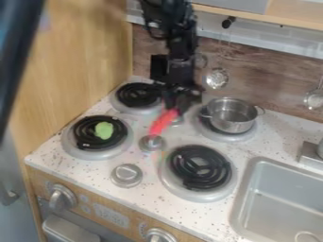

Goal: Take the red spoon and put it to the middle of the stove

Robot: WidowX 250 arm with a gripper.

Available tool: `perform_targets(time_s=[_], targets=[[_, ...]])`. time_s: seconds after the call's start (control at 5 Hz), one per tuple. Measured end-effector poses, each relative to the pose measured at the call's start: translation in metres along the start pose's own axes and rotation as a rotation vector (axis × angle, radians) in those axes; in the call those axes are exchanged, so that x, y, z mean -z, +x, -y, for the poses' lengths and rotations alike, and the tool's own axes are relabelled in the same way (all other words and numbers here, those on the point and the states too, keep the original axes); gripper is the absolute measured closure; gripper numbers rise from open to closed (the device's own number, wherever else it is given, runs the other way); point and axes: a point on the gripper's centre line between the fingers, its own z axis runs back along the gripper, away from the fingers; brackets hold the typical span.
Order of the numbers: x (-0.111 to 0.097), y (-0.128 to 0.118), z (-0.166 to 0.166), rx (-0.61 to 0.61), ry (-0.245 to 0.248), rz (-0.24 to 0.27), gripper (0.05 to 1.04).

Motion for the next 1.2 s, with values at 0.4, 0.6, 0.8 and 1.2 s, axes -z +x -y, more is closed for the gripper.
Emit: perform_targets(time_s=[0.4,0.6,0.8,1.2], targets=[[0.034,0.016,-0.044,-0.115,0.043,-0.061,0.843],[0.040,0.024,-0.051,-0.138,0.063,-0.061,0.843],[0.039,0.026,-0.056,-0.154,0.071,-0.055,0.783],[0.050,0.006,-0.066,-0.173,0.058,-0.083,0.206]])
